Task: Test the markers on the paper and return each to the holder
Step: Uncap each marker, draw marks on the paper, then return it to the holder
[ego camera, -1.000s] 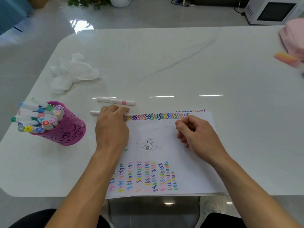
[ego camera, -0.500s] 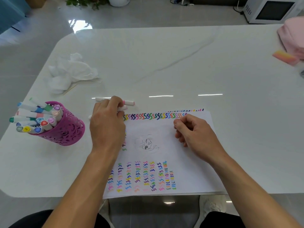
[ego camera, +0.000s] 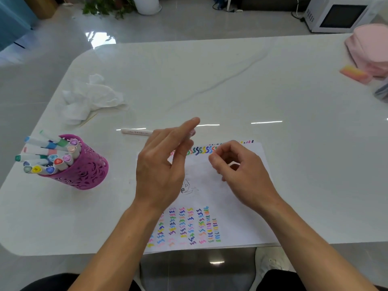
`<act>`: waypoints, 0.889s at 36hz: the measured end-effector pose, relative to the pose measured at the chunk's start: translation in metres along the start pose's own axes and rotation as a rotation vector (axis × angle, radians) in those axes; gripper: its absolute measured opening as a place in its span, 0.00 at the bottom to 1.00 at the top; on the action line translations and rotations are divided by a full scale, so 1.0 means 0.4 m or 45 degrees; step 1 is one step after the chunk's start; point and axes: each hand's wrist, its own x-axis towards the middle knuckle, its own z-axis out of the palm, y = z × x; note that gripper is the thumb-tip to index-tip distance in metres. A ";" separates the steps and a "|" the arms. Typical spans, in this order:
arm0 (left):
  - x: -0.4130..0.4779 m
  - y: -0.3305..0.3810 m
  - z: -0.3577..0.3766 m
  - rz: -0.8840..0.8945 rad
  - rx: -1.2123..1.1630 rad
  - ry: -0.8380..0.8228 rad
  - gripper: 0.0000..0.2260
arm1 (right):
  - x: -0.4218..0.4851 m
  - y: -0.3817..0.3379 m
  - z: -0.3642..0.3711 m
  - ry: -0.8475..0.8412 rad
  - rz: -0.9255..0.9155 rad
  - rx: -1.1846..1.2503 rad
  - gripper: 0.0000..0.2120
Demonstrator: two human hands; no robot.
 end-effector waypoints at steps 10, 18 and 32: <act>-0.011 0.042 0.013 -0.520 -0.609 -0.119 0.08 | -0.005 -0.017 -0.012 -0.008 -0.205 -0.120 0.09; -0.025 0.004 0.010 -0.509 -0.207 -0.441 0.02 | -0.017 0.001 -0.033 -0.063 -0.372 -0.572 0.06; -0.047 0.005 0.028 -0.292 0.201 -0.773 0.10 | -0.032 0.029 -0.037 -0.252 -0.400 -0.936 0.16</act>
